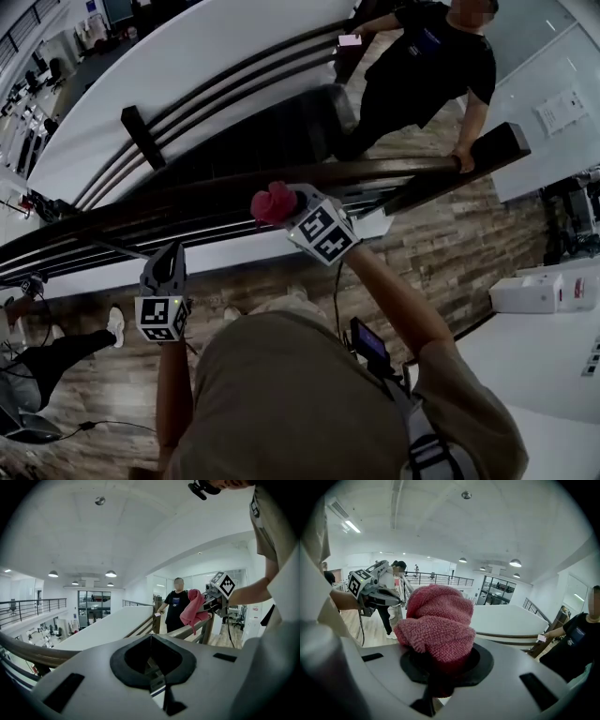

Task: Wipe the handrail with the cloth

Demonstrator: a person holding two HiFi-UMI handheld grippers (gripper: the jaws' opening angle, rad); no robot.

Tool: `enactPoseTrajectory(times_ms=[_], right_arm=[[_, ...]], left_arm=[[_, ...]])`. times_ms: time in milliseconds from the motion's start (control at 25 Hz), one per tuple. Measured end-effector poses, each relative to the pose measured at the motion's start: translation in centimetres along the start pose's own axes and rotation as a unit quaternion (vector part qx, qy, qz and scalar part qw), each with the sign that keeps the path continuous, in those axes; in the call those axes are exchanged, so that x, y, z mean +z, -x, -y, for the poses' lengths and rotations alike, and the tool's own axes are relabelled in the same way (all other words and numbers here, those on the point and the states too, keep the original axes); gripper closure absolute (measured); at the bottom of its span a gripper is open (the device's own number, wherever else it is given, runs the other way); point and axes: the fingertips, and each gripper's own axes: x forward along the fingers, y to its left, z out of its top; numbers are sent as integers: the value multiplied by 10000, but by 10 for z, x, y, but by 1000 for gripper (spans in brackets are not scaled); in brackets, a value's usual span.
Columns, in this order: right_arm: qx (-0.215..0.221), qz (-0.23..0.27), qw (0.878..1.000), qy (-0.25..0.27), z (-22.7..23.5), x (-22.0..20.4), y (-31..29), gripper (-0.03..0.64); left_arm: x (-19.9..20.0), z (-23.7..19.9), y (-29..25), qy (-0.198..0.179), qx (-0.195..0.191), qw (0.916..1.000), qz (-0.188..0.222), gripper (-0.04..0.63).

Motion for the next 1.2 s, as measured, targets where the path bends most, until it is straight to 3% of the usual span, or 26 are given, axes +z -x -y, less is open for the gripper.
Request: enactPoseTrajectory(times_ms=[360, 800, 1200], right_arm=[[-50, -160, 9999, -36, -54, 19, -26, 560], [-59, -110, 9999, -5, -110, 41, -45, 560], [-299, -197, 9985, -405, -139, 10, -7, 560]], left_arm=[[-23, -24, 43, -96, -277, 9995, -131, 577], [-42, -55, 89, -155, -314, 9992, -190, 577], [-65, -37, 107, -159, -614, 9973, -359, 577]])
